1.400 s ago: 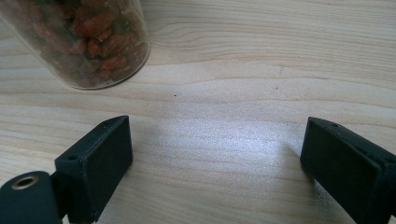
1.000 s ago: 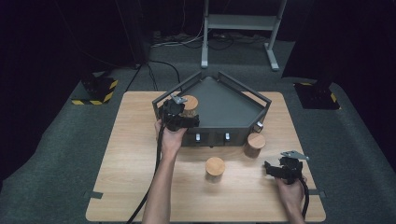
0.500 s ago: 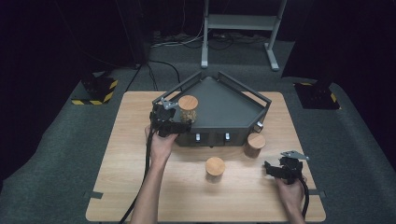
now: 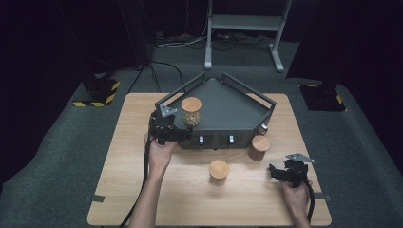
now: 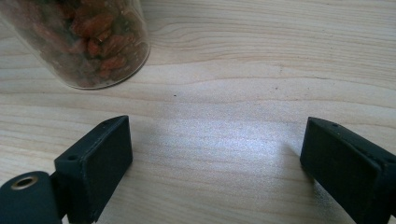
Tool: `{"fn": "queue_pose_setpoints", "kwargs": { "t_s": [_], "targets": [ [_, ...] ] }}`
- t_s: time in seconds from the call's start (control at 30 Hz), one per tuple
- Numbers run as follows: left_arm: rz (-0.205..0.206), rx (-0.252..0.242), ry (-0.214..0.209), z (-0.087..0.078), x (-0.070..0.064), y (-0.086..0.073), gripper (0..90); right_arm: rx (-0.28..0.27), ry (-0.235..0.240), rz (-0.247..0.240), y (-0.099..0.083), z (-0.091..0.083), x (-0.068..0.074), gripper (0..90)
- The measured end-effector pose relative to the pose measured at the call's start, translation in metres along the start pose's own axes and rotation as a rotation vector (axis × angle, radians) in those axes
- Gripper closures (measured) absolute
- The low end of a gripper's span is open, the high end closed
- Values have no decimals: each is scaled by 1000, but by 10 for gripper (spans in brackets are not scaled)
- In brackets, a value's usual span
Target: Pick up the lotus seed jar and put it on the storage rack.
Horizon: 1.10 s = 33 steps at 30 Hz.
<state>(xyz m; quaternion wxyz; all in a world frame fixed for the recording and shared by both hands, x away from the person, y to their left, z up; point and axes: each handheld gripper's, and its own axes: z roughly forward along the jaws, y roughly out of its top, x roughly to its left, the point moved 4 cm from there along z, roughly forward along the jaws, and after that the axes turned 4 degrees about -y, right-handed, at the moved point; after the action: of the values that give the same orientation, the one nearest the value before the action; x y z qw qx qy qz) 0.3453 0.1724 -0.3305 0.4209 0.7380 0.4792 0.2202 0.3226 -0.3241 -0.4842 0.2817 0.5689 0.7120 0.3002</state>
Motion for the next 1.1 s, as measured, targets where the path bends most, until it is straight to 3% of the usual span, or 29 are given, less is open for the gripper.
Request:
{"fn": "queue_pose_setpoints", "kwargs": {
  "t_s": [1.1],
  "targets": [
    [-8, -20, 15, -23, 5, -30, 64, 0, 0, 0, 0, 0, 0, 83]
  ]
}}
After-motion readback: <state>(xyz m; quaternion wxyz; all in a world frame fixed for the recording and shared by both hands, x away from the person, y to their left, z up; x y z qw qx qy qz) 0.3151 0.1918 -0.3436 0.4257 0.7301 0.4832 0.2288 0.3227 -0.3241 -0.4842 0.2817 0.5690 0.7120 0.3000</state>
